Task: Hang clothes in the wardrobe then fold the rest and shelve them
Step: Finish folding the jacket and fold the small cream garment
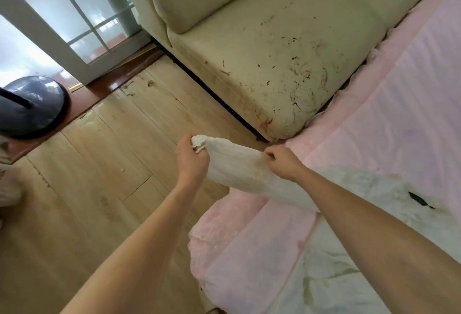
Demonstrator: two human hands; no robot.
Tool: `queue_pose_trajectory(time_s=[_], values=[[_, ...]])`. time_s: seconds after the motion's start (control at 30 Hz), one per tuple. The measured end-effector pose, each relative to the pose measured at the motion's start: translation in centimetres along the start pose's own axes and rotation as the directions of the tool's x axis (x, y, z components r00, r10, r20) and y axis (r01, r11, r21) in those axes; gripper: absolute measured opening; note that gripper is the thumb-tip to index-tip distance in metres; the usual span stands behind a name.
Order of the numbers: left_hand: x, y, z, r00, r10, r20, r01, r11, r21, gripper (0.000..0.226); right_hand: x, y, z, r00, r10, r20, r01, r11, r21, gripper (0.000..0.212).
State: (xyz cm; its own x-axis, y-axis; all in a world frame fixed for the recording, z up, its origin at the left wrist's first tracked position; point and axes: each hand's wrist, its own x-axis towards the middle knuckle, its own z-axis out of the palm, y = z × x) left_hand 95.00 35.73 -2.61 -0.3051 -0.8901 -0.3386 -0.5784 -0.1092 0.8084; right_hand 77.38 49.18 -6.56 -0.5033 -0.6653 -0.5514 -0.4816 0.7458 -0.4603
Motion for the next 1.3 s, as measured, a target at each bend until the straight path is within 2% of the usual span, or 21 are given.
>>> queue_pose_trajectory(time_s=[0.07, 0.1, 0.17, 0.23, 0.3, 0.37, 0.43, 0.47, 0.53, 0.57, 0.63, 0.7, 0.83, 0.93, 0.97, 1.03, 1.13, 1.17, 1.23, 1.27, 1.3], values=[[0.6, -1.3, 0.4, 0.999, -0.032, -0.036, 0.034, 0.998, 0.044, 0.016, 0.5, 1.0, -0.1, 0.998, 0.017, -0.056, -0.006, 0.981, 0.192, 0.026], [0.7, -1.8, 0.1, 0.999, -0.035, -0.032, 0.038, 0.994, 0.099, 0.016, 0.6, 1.5, -0.4, 0.994, 0.016, -0.108, 0.005, 0.981, 0.193, 0.032], [1.0, -3.3, 0.6, 0.995, -0.088, 0.039, 0.077, 0.970, 0.231, 0.017, 0.4, 3.8, -1.0, 0.999, 0.003, -0.045, -0.007, 0.997, -0.080, 0.045], [1.0, -4.6, 1.4, 0.981, -0.155, 0.116, 0.106, 0.931, 0.350, 0.018, -0.2, 6.1, -1.4, 0.980, 0.065, 0.188, 0.023, 0.902, -0.432, 0.051], [0.7, -4.9, 2.8, 0.972, -0.170, 0.163, 0.089, 0.905, 0.416, 0.019, -0.8, 8.0, -1.6, 0.953, 0.094, 0.287, 0.098, 0.801, -0.591, 0.040], [0.4, -4.6, 4.1, 0.972, -0.167, 0.163, 0.081, 0.896, 0.436, 0.031, -1.2, 9.0, -1.6, 0.968, 0.059, 0.245, 0.117, 0.758, -0.642, 0.021], [0.2, -4.1, 5.4, 0.979, -0.153, 0.134, 0.076, 0.886, 0.457, 0.038, -1.2, 10.0, -2.0, 0.991, -0.003, 0.131, 0.089, 0.753, -0.652, 0.016], [0.2, -4.0, 5.7, 0.984, -0.128, 0.121, 0.055, 0.875, 0.482, 0.037, -1.0, 10.5, -2.3, 0.999, -0.046, 0.020, 0.049, 0.785, -0.617, 0.017], [0.3, -4.1, 5.8, 0.991, -0.084, 0.104, 0.018, 0.857, 0.514, 0.034, -0.7, 11.4, -2.8, 0.971, -0.061, -0.233, -0.051, 0.894, -0.444, 0.015], [0.3, -4.2, 5.8, 0.993, -0.074, 0.097, 0.014, 0.856, 0.517, 0.032, -0.5, 12.0, -3.0, 0.953, -0.012, -0.303, -0.098, 0.934, -0.344, 0.013], [0.4, -4.0, 5.4, 0.995, -0.067, 0.073, 0.021, 0.860, 0.510, 0.029, -0.1, 13.3, -3.3, 0.950, 0.124, -0.285, -0.176, 0.971, -0.163, 0.012], [0.3, -3.4, 5.2, 0.998, -0.053, 0.038, 0.027, 0.867, 0.497, 0.024, -0.1, 14.2, -3.2, 0.970, 0.175, -0.169, -0.193, 0.977, -0.093, 0.019], [-0.1, -2.5, 5.3, 1.000, -0.020, 0.022, 0.008, 0.896, 0.444, 0.006, -0.5, 15.4, -1.6, 0.972, 0.078, -0.222, -0.159, 0.914, -0.374, 0.038], [-0.7, -2.3, 6.0, 0.999, 0.005, 0.044, -0.023, 0.905, 0.425, 0.013, -0.1, 15.9, -1.0, 0.983, 0.157, -0.091, -0.180, 0.898, -0.401, 0.035], [-0.8, -2.0, 6.2, 0.998, 0.009, 0.056, -0.031, 0.910, 0.413, 0.013, 0.2, 15.8, -1.3, 0.982, 0.163, -0.099, -0.189, 0.905, -0.381, 0.032], [-1.5, -0.8, 6.8, 0.997, 0.008, 0.076, -0.037, 0.921, 0.387, 0.010, 0.0, 14.4, -1.9, 0.962, 0.147, -0.229, -0.205, 0.946, -0.253, 0.028], [-3.5, 2.4, 7.7, 0.990, -0.013, 0.140, -0.021, 0.972, 0.236, 0.009, -2.6, 10.6, -3.3, 0.899, 0.220, -0.378, -0.156, 0.969, 0.192, 0.023], [-4.4, 3.7, 8.1, 0.982, -0.008, 0.189, -0.024, 0.986, 0.165, 0.009, -4.0, 9.3, -3.9, 0.896, 0.282, -0.343, -0.124, 0.900, 0.417, 0.022], [-6.4, 6.7, 8.8, 0.955, 0.046, 0.293, -0.059, 0.998, 0.037, 0.012, -7.3, 6.8, -5.5, 0.926, 0.354, -0.130, -0.098, 0.559, 0.823, 0.028], [-7.7, 8.1, 9.1, 0.938, 0.074, 0.340, -0.068, 0.997, -0.029, 0.015, -9.0, 5.9, -6.4, 0.941, 0.336, -0.033, -0.107, 0.389, 0.915, 0.034], [-9.2, 9.7, 9.6, 0.918, 0.092, 0.386, -0.058, 0.993, -0.099, 0.018, -11.0, 5.4, -7.4, 0.951, 0.308, 0.023, -0.113, 0.278, 0.954, 0.040]])
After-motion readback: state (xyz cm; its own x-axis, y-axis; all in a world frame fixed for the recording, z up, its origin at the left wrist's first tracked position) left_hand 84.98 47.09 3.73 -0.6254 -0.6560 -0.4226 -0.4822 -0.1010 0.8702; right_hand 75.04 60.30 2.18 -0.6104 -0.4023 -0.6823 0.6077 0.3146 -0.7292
